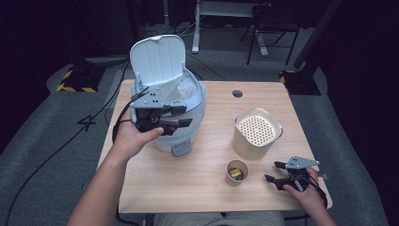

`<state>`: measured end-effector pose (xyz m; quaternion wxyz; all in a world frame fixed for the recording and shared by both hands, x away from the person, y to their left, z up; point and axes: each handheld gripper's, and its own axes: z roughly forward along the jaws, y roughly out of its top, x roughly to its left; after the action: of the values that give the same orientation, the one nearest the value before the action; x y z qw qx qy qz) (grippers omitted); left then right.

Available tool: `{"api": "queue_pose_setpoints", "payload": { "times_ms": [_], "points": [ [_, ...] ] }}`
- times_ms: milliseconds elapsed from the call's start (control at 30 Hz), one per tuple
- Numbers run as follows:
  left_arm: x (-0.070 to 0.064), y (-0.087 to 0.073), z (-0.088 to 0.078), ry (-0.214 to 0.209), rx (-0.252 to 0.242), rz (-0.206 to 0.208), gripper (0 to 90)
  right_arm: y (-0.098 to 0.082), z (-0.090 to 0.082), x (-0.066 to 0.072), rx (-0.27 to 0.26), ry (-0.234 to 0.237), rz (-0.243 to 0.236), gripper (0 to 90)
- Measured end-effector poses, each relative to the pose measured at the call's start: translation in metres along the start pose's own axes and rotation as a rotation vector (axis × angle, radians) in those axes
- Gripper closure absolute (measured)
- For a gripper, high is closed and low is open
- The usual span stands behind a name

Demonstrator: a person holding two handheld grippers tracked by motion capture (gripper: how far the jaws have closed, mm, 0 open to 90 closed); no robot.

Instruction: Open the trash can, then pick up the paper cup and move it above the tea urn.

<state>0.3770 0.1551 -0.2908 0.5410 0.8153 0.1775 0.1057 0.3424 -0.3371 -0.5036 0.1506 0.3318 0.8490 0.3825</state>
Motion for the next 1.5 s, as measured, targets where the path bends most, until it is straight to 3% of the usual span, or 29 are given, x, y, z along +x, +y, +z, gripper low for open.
{"api": "queue_pose_setpoints", "payload": {
  "times_ms": [200,367,633,800,867,933,1067,1233,1367,1500],
  "points": [
    [-0.017,-0.013,-0.003,-0.012,-0.008,0.024,48.0,0.000,0.000,0.000,0.000,0.000,0.000,27.5],
    [-0.025,-0.030,-0.002,-0.003,-0.015,0.017,46.4,0.000,0.000,0.000,0.000,0.000,0.000,27.5],
    [-0.038,-0.068,0.007,0.026,0.016,-0.007,41.9,0.000,0.000,0.000,0.002,0.000,0.000,27.5],
    [-0.040,-0.092,0.014,0.022,0.024,-0.038,40.6,0.000,0.000,0.000,0.002,0.000,0.000,27.5],
    [-0.039,-0.103,0.017,0.013,0.051,-0.064,40.2,0.000,0.000,0.000,0.001,0.001,0.000,27.5],
    [-0.037,-0.111,0.018,0.036,0.091,-0.075,38.1,0.000,0.000,0.000,0.002,-0.005,-0.002,27.5],
    [-0.032,-0.128,0.021,0.050,0.124,-0.106,36.0,0.000,0.000,0.001,0.001,-0.012,0.006,27.7],
    [-0.038,-0.154,0.032,0.036,0.197,-0.144,34.7,0.000,0.000,0.003,0.001,-0.025,0.013,28.1],
    [-0.042,-0.169,0.039,0.035,0.221,-0.155,33.7,0.000,-0.001,0.003,0.000,-0.023,0.012,28.0],
    [-0.041,-0.178,0.049,0.042,0.237,-0.179,30.6,0.000,0.000,0.003,0.009,-0.035,0.010,19.5]
  ]
}}
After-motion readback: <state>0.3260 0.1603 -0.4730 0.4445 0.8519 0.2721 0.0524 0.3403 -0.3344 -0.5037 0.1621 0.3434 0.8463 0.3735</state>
